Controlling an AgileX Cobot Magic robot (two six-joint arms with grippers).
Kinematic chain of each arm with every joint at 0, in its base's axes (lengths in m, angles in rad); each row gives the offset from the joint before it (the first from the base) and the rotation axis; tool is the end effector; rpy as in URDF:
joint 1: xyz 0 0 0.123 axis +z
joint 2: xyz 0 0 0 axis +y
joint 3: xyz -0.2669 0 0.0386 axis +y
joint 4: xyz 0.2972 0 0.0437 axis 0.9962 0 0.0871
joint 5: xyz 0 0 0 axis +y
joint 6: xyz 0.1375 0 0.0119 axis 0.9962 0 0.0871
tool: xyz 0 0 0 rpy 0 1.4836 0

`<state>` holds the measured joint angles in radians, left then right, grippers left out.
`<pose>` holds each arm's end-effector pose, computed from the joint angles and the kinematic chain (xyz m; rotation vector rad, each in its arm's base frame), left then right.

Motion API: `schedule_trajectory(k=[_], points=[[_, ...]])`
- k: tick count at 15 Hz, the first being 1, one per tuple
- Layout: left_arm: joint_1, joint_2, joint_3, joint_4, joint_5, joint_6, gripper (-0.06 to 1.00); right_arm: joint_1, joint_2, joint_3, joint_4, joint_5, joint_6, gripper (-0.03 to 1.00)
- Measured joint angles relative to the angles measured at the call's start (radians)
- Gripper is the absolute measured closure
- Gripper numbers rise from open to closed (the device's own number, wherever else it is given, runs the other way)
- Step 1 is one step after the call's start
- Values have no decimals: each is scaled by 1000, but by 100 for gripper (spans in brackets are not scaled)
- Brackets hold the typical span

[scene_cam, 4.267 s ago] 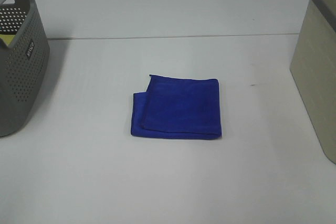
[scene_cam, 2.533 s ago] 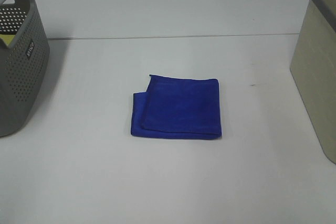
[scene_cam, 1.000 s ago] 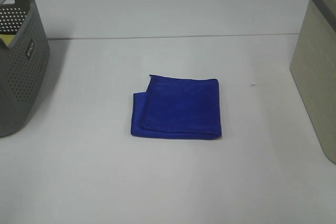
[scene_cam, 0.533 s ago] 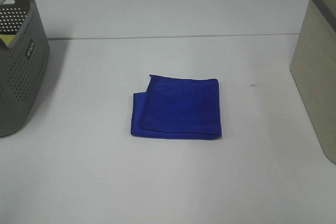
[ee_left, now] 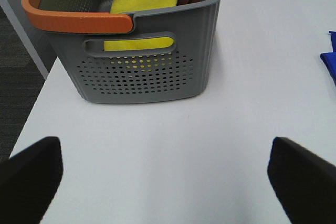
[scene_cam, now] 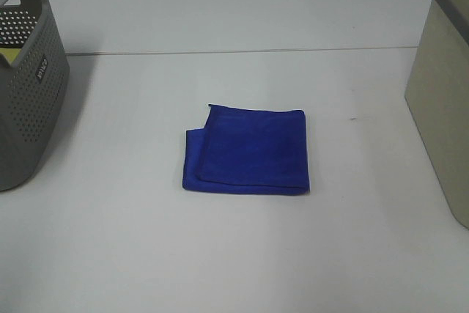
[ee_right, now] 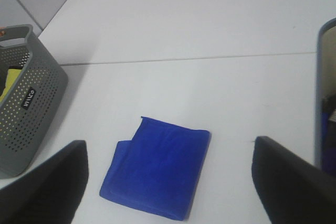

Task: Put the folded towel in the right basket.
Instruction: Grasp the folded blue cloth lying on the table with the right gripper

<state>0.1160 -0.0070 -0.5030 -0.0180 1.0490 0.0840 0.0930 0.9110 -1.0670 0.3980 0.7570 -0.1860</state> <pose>0.0946 0.0089 0.2826 -0.0316 2.0238 0.1052 0.2675 0.0619 0.3861 -0.1512 2.0438 0.4023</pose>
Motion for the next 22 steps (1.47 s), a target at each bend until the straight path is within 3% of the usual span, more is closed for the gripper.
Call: schedule_trajectory(k=[3,7,9,15,22], points=[[0,0,0,0,0,0,-5,0,287,-47,154,-55,-110,15],[0,0,0,0,0,0,-5,0,561,-49,215,-131,-170,15],[0,0,0,0,0,0,-5,0,668,-49,270,-84,-187,15],[0,0,0,0,0,0,-5,1,939,-50,581,5,-369,15],[0,0,0,0,0,0,-5,33,1139,-50,640,-6,-388,17]])
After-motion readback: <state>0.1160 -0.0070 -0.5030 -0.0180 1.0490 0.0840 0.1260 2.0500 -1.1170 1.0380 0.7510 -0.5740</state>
